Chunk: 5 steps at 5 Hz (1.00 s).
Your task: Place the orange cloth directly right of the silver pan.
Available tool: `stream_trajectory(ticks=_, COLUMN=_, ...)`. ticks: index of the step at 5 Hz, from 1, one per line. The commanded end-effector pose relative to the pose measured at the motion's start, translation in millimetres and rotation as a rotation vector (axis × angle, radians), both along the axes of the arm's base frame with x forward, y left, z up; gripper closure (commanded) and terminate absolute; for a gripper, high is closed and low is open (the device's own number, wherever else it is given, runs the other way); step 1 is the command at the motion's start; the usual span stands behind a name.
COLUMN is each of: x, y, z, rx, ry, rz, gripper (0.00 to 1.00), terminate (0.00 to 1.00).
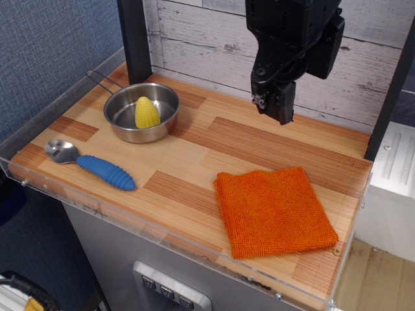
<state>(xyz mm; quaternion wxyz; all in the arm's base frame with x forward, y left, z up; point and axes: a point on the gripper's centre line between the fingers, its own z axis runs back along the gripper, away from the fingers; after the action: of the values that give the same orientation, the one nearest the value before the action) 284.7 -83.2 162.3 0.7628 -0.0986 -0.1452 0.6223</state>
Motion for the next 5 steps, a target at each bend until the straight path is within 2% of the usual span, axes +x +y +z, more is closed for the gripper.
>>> stream_trajectory(ticks=1, x=0.0, y=0.0, z=0.0, rx=0.0, ry=0.0, rz=0.0, gripper=0.0, terminate=0.0)
stream_trajectory(ticks=2, x=3.0, y=-6.4, z=-15.0, rx=0.002, ry=-0.019, rz=0.001, gripper=0.0, terminate=0.0)
stream_trajectory(ticks=4, x=7.2, y=-21.7, z=-47.0, rx=0.032, ry=0.003, rz=-0.03, gripper=0.0, terminate=0.0)
stream_trajectory(ticks=5, x=5.0, y=-25.1, z=-61.5, rx=0.026, ry=0.042, rz=-0.051, gripper=0.0, terminate=0.0)
